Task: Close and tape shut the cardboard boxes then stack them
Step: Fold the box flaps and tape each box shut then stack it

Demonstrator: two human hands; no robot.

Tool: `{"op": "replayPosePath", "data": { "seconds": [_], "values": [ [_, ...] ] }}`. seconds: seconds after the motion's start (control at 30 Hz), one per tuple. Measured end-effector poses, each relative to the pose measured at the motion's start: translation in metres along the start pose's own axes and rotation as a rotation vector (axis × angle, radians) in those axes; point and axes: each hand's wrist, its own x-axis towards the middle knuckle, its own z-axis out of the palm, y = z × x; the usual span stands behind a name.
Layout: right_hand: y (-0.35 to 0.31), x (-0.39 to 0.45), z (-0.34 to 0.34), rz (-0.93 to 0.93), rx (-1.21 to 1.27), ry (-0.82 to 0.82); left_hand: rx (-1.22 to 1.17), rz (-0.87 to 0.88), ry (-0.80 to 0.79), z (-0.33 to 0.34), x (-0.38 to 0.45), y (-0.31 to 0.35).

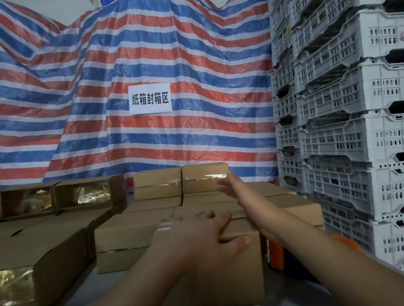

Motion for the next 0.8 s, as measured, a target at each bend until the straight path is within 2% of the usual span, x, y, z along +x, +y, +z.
{"op": "replayPosePath", "data": {
  "seconds": [0.2, 0.3, 0.37, 0.43, 0.5, 0.57, 0.7, 0.8],
  "values": [
    [0.03, -0.012, -0.002, -0.063, 0.224, 0.083, -0.037, -0.006, 0.03, 0.0, 0.001, 0.001],
    [0.038, -0.019, 0.0, -0.036, 0.353, 0.09, -0.107, -0.024, 0.014, -0.004, 0.002, 0.002],
    [0.043, -0.023, 0.002, -0.01, 0.409, 0.093, -0.257, -0.037, -0.007, -0.009, 0.002, 0.002],
    [0.045, -0.028, 0.004, 0.019, 0.448, 0.091, -0.517, -0.076, -0.001, -0.013, 0.0, 0.001],
    [0.047, -0.032, 0.004, 0.059, 0.492, 0.069, -0.743, -0.127, 0.066, -0.02, -0.002, -0.001],
    [0.049, -0.037, 0.004, 0.126, 0.512, 0.084, -0.854, -0.19, 0.163, -0.027, -0.001, -0.005],
    [0.053, -0.043, 0.002, 0.231, 0.494, 0.073, -0.968, -0.3, 0.379, -0.036, -0.003, -0.019],
    [0.049, -0.049, 0.002, 0.301, 0.352, 0.113, -0.969, -0.336, 0.553, -0.03, -0.018, -0.035]
  ]
}}
